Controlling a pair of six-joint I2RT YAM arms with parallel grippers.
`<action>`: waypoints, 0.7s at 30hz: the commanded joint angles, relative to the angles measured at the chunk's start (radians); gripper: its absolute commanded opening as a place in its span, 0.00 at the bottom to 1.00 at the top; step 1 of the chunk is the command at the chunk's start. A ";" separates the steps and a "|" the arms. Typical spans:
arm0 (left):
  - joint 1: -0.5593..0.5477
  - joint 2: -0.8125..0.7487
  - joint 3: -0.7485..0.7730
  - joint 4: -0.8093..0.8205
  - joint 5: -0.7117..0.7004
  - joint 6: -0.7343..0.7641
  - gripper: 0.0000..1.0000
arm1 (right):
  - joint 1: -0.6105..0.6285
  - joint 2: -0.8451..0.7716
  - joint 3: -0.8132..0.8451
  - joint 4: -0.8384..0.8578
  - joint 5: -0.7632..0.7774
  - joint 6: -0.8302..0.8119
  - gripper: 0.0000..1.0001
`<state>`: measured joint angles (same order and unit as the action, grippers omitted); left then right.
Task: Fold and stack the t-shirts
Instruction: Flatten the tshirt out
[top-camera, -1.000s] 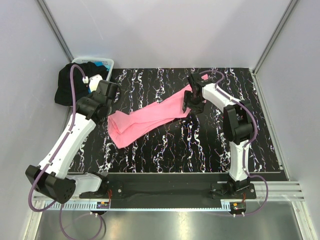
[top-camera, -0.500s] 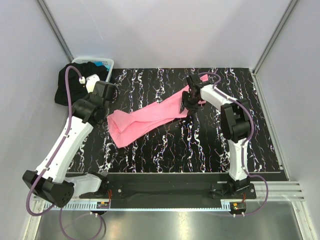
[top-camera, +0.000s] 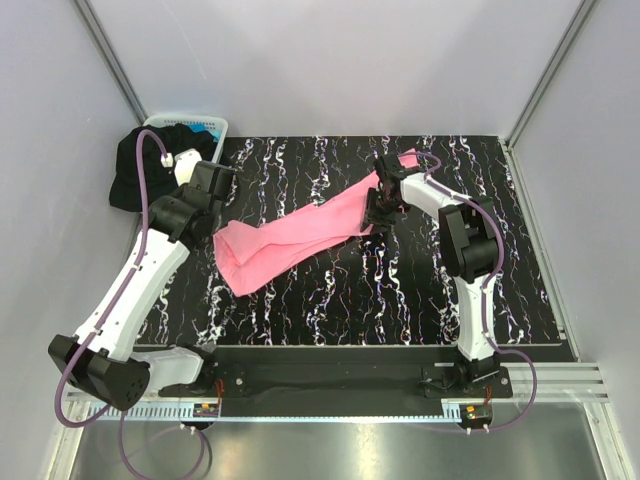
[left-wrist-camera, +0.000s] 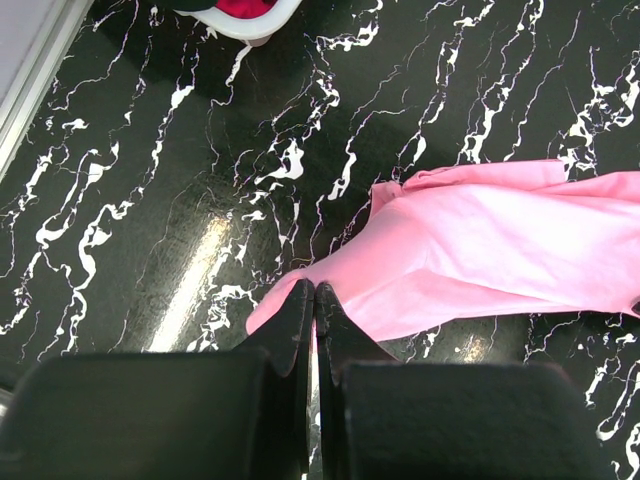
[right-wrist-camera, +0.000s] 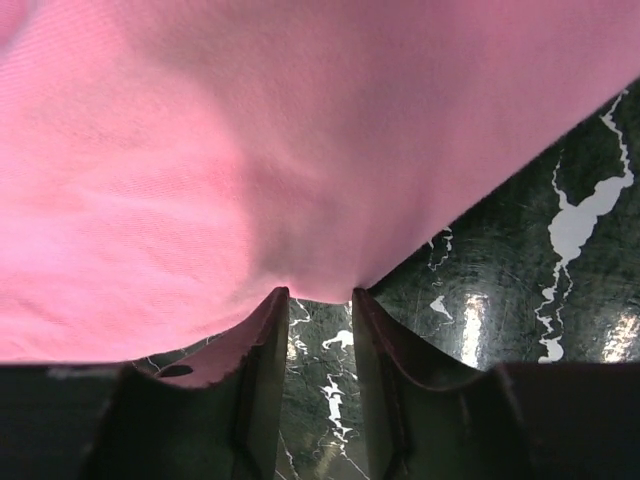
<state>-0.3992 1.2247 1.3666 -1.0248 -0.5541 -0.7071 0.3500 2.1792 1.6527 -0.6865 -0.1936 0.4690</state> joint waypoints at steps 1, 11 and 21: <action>0.005 -0.005 0.040 0.009 -0.043 0.011 0.00 | -0.008 0.017 0.005 0.030 -0.040 0.019 0.38; 0.005 -0.005 0.037 0.006 -0.043 0.012 0.00 | -0.003 -0.053 0.085 -0.014 0.043 0.037 0.00; 0.005 0.019 0.046 0.008 -0.033 0.005 0.00 | 0.003 -0.041 0.312 -0.005 -0.025 -0.038 0.00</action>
<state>-0.3992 1.2320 1.3674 -1.0309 -0.5610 -0.7071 0.3470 2.1658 1.8614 -0.7147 -0.1783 0.4732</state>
